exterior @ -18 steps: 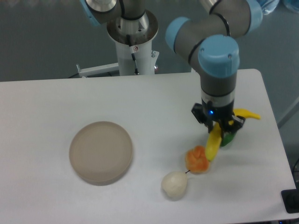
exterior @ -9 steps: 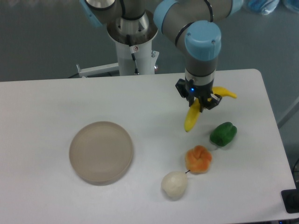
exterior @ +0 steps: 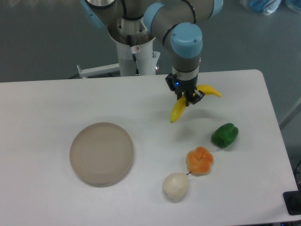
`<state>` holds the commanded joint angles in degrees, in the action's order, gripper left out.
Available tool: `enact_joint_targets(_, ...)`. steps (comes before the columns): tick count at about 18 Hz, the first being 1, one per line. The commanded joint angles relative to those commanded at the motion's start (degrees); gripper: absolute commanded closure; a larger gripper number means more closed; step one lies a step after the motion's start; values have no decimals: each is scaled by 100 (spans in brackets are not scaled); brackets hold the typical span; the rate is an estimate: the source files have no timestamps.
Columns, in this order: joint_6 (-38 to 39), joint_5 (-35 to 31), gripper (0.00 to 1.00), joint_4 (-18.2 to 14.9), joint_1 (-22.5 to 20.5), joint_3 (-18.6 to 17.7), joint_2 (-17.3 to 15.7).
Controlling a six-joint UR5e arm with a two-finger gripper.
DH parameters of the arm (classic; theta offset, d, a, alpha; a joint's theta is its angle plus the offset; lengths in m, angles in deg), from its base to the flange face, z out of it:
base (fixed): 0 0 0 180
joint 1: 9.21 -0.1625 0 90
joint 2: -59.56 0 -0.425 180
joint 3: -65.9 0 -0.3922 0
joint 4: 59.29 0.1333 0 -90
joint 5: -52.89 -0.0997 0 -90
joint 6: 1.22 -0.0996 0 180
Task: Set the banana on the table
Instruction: 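Lift the banana and carry it toward the beige plate, then lower the banana onto the table beside the plate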
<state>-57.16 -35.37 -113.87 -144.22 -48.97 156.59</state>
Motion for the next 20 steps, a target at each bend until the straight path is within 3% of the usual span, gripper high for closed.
enact_joint_targets(4, 900, 46, 74, 52, 273, 9, 254)
enact_joint_targets(9, 1243, 2, 74, 615, 449, 44, 808)
enact_joint_targets(20, 1112, -16, 73, 668, 581, 26, 1011)
